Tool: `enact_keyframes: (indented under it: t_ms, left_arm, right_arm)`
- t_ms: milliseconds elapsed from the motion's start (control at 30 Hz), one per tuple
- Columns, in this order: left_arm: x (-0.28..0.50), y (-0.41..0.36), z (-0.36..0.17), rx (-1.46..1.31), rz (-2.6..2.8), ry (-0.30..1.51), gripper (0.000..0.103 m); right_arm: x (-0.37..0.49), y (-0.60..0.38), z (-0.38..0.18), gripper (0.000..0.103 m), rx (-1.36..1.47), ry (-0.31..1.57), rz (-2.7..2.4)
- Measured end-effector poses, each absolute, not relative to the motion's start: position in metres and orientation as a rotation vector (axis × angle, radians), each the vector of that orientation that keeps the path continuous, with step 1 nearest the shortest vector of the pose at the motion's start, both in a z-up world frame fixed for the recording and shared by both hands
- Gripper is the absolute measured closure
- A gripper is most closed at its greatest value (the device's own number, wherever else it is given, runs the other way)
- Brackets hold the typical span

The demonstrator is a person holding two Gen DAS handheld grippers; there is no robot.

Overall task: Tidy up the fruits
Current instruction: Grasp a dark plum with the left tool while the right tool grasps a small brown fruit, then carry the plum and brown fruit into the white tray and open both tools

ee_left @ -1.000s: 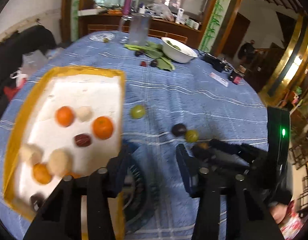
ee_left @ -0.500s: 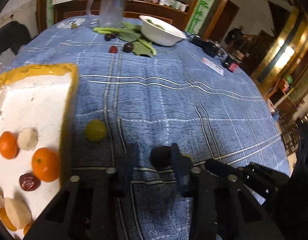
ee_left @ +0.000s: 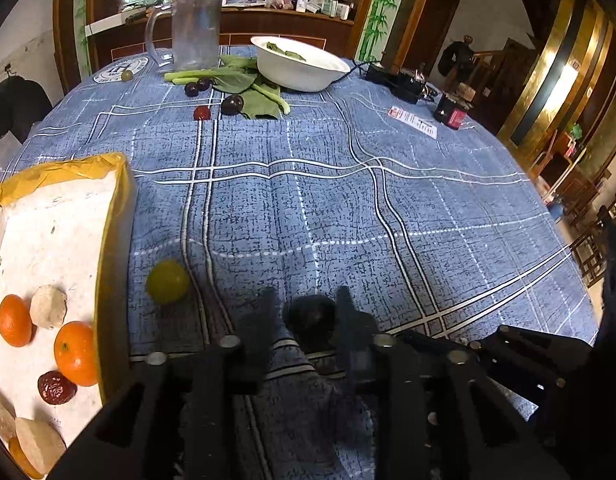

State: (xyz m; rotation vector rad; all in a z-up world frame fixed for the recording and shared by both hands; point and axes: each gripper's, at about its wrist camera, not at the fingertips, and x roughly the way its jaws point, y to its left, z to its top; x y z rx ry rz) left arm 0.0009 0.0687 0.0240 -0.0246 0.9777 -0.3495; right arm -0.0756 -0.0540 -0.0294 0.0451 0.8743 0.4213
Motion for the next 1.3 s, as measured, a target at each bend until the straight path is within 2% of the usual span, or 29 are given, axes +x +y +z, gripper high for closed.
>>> enact_keyframes:
  t_ms: [67, 167, 200, 233, 267, 333, 667, 1100, 1300]
  left_arm:
    - [0.003, 0.070, 0.024, -0.020, -0.337, 0.980, 0.061]
    - [0.003, 0.071, 0.024, 0.017, -0.330, 0.987, 0.061]
    - [0.001, 0.070, 0.025, 0.033, -0.334, 0.984, 0.069]
    - [-0.001, 0.069, 0.025, 0.040, -0.358, 0.981, 0.083]
    - [-0.005, 0.066, 0.027, 0.053, -0.377, 0.976, 0.084]
    - [-0.012, 0.061, 0.028, 0.106, -0.350, 0.952, 0.084]
    - [-0.029, 0.101, 0.051, -0.070, -0.300, 0.907, 0.084]
    - [-0.078, 0.178, 0.077, -0.200, -0.138, 0.836, 0.084]
    - [-0.104, 0.216, 0.081, -0.236, -0.071, 0.810, 0.084]
  right_arm:
    - [-0.075, -0.053, -0.029, 0.072, 0.044, 0.873, 0.421]
    - [-0.076, -0.051, -0.030, 0.072, 0.027, 0.867, 0.419]
    - [-0.076, -0.051, -0.029, 0.073, 0.022, 0.866, 0.418]
    - [-0.076, -0.051, -0.029, 0.073, 0.021, 0.866, 0.418]
    - [-0.076, -0.051, -0.029, 0.075, 0.023, 0.867, 0.421]
    - [-0.076, -0.052, -0.029, 0.079, 0.036, 0.870, 0.431]
    - [-0.080, -0.061, -0.018, 0.080, 0.093, 0.822, 0.453]
    - [-0.068, -0.096, -0.022, 0.079, 0.420, 0.872, 0.588]
    - [-0.082, -0.080, -0.003, 0.079, 0.334, 0.809, 0.537]
